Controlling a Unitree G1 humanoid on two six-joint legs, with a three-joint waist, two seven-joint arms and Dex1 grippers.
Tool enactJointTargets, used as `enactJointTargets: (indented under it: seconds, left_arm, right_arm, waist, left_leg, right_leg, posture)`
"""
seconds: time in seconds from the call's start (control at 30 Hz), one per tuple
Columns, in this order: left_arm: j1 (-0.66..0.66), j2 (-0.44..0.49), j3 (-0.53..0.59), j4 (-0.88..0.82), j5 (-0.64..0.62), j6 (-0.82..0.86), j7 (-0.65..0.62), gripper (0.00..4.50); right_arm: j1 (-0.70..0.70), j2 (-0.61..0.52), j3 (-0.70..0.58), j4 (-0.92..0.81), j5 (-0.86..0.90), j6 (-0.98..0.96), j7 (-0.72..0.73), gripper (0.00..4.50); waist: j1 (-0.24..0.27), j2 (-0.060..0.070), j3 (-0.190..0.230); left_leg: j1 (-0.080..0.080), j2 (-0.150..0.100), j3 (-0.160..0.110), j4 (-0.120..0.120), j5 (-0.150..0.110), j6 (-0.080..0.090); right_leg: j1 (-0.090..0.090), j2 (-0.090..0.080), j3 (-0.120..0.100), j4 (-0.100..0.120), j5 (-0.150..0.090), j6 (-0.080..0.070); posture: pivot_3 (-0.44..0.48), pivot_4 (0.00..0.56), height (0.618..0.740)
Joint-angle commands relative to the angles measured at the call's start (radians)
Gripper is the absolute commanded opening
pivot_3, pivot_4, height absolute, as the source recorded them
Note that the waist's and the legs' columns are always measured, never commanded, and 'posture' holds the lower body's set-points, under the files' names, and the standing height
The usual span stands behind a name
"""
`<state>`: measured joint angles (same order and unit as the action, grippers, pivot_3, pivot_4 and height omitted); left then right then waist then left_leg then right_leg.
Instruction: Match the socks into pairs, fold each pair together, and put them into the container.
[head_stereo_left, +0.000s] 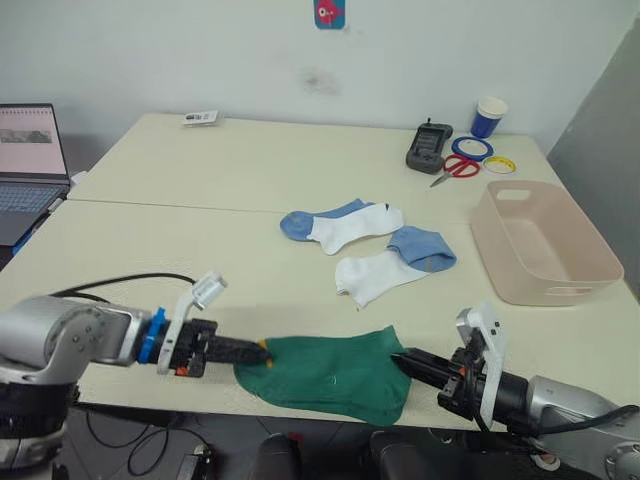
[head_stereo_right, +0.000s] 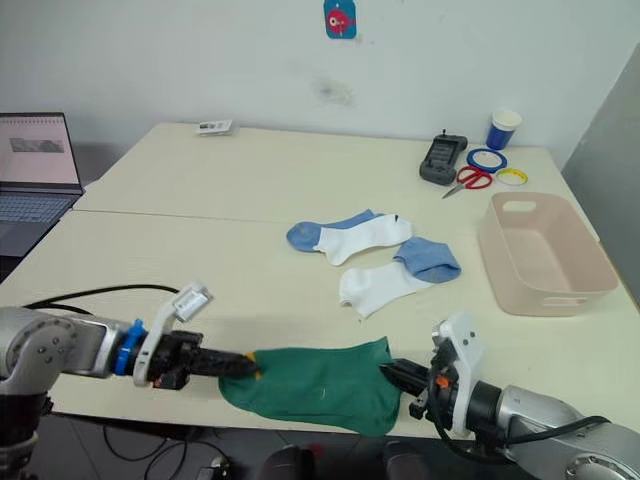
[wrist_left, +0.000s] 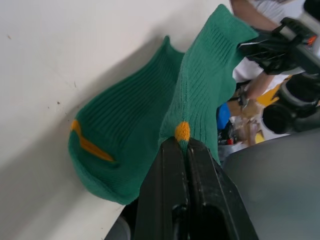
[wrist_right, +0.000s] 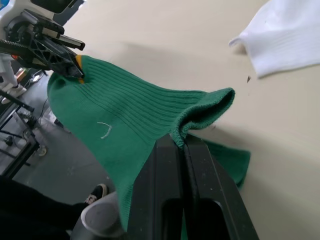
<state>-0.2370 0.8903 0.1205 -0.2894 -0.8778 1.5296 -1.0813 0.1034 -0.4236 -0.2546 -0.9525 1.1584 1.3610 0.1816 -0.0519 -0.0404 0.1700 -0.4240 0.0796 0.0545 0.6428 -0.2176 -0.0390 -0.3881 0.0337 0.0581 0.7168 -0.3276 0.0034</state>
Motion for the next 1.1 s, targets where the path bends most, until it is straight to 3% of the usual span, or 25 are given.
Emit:
enactJointTargets:
  seconds: [0.03, 0.3, 0.57, 0.9, 1.03, 1.1]
  left_arm:
    - [0.044, -0.042, -0.040, -0.038, 0.037, -0.069, 0.088, 0.00]
    - [0.068, -0.071, -0.109, 0.002, 0.121, -0.239, 0.160, 0.00]
    - [0.054, 0.002, -0.036, -0.065, 0.019, -0.244, 0.093, 0.00]
    - [0.066, -0.036, -0.180, 0.029, 0.183, -0.402, 0.160, 0.00]
    - [0.090, -0.034, -0.181, 0.013, 0.194, -0.492, 0.105, 0.00]
    - [0.114, -0.024, -0.164, -0.007, 0.189, -0.522, 0.085, 0.41]
  right_arm:
    - [-0.003, -0.020, 0.073, -0.008, -0.031, -0.017, -0.073, 0.03]
    - [-0.004, -0.070, 0.182, 0.013, -0.146, -0.075, -0.083, 0.03]
    - [0.034, -0.109, 0.171, -0.005, -0.147, -0.133, -0.061, 0.03]
    - [0.045, -0.124, 0.258, 0.029, -0.251, -0.165, -0.090, 0.03]
    - [0.047, -0.125, 0.278, 0.020, -0.313, -0.190, -0.102, 1.01]
    - [0.061, -0.125, 0.281, 0.008, -0.325, -0.200, -0.099, 1.74]
  waist:
    - [-0.003, 0.000, 0.000]
    - [-0.002, 0.000, 0.000]
    - [-0.002, 0.000, 0.000]
    - [-0.001, 0.000, 0.000]
    - [-0.001, 0.000, -0.001]
    - [-0.001, 0.000, -0.001]
  left_leg:
    - [0.000, 0.000, 0.000, 0.000, 0.000, 0.000]
    - [0.000, 0.000, 0.001, 0.000, 0.000, 0.000]
    - [-0.001, 0.000, 0.001, 0.000, 0.000, 0.000]
    - [-0.001, 0.000, 0.001, -0.001, 0.000, 0.000]
    - [-0.001, 0.000, 0.002, -0.001, 0.000, 0.000]
    - [-0.001, 0.000, 0.002, -0.001, 0.000, 0.000]
  right_leg:
    - [0.000, 0.000, 0.000, 0.000, 0.000, 0.000]
    - [0.000, 0.000, 0.001, -0.001, 0.000, 0.000]
    - [-0.001, 0.000, 0.001, -0.001, 0.000, 0.000]
    - [-0.001, 0.000, 0.001, -0.002, 0.000, 0.000]
    - [-0.001, 0.000, 0.002, -0.002, 0.000, 0.000]
    - [-0.001, 0.000, 0.002, -0.002, 0.000, 0.000]
  posture:
    - [0.000, 0.150, 0.725]
    - [0.000, 0.150, 0.725]
    - [0.000, 0.150, 0.725]
    - [0.000, 0.150, 0.725]
    - [0.000, 0.150, 0.725]
    - [0.000, 0.150, 0.725]
